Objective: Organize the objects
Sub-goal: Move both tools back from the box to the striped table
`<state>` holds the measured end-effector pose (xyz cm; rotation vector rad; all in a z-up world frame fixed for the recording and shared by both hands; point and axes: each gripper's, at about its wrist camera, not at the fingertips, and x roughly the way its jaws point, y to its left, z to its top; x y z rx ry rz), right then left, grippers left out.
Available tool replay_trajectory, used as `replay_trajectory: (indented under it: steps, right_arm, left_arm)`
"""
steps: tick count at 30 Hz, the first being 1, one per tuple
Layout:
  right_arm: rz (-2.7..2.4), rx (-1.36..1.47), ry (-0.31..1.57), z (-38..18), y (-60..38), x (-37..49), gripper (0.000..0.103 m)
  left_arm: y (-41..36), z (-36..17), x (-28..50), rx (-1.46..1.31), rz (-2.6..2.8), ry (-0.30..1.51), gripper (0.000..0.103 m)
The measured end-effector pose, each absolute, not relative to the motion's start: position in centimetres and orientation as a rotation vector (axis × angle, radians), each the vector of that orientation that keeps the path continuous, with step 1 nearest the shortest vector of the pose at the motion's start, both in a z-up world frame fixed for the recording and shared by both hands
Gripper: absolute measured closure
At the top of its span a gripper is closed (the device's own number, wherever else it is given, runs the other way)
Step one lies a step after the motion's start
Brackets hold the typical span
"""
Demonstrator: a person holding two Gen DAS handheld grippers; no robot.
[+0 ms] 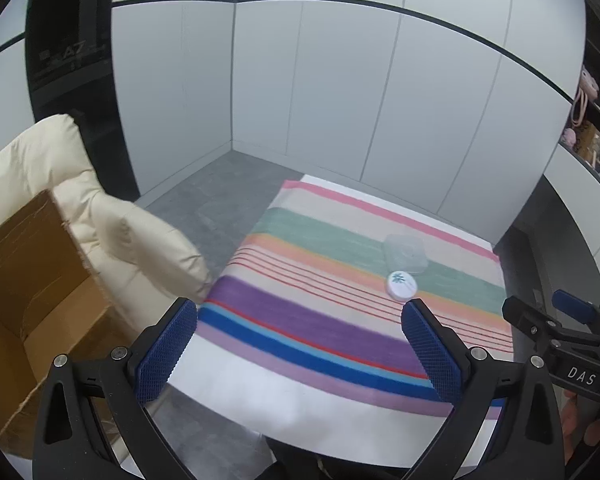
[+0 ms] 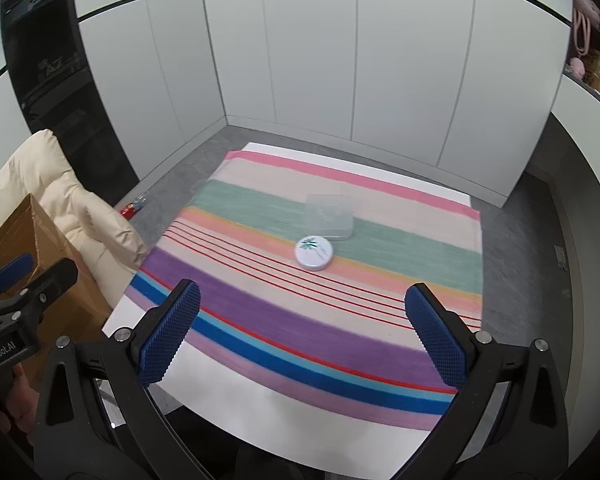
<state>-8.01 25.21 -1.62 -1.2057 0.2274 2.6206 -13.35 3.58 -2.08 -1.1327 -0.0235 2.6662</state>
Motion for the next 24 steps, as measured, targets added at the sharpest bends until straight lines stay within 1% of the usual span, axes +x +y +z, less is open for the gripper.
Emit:
replay_trajectory:
  steps: [15, 18, 24]
  right_arm:
    - [2.525, -1.212, 0.265, -2.4, 30.8, -3.9, 0.0]
    - [2.492, -1.231, 0.285, -3.2, 32.0, -3.5, 0.0]
    - [2.463, -1.264, 0.267, -5.0, 34.3, -5.2, 0.0]
  left_arm:
    - [10.2, -1.9, -12.6, -1.109, 2.542, 0.051, 0.001]
    - [11.7, -2.7, -13.0, -1.134, 2.526, 0.094, 0.001]
    - [15.1, -5.5, -15.0, -1.18, 2.483, 0.179, 0.001]
